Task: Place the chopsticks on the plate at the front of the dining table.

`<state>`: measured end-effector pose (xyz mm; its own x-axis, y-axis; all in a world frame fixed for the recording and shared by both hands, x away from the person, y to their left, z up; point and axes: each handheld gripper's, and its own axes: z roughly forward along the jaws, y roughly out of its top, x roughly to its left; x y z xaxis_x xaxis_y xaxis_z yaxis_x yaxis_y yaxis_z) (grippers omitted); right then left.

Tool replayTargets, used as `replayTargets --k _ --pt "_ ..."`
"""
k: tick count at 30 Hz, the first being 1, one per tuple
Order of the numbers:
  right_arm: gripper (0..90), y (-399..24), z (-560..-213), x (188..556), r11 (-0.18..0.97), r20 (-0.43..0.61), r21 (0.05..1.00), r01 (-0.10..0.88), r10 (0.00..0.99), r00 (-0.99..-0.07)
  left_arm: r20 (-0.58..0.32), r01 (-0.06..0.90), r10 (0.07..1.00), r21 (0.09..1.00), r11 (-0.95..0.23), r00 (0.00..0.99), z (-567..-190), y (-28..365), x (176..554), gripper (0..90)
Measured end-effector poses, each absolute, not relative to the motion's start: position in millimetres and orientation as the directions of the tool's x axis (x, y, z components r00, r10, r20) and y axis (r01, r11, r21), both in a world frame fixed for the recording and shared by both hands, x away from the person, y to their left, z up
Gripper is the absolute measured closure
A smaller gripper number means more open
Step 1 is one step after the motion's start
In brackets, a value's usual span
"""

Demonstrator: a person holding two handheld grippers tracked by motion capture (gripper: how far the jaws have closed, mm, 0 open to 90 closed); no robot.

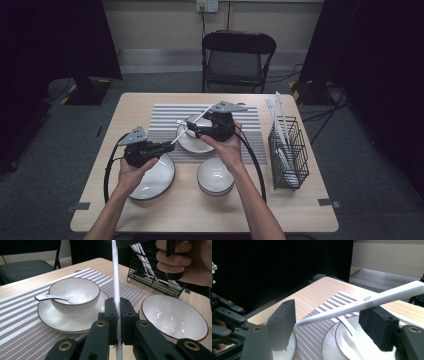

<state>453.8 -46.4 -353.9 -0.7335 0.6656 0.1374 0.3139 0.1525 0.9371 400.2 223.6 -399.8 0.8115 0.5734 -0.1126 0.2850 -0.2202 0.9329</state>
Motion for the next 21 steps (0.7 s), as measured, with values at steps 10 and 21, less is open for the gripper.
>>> replayTargets --k 10,21 --pt "29.9 -45 -350 452 0.158 0.121 0.942 0.297 0.666 -0.736 -0.111 0.282 0.583 0.936 -0.212 0.805 -401 225 402 86.2" --pt "29.1 -59 -357 452 0.156 0.131 0.936 0.316 0.678 -0.724 -0.110 0.282 0.589 0.937 -0.207 0.800 -401 228 402 86.3"
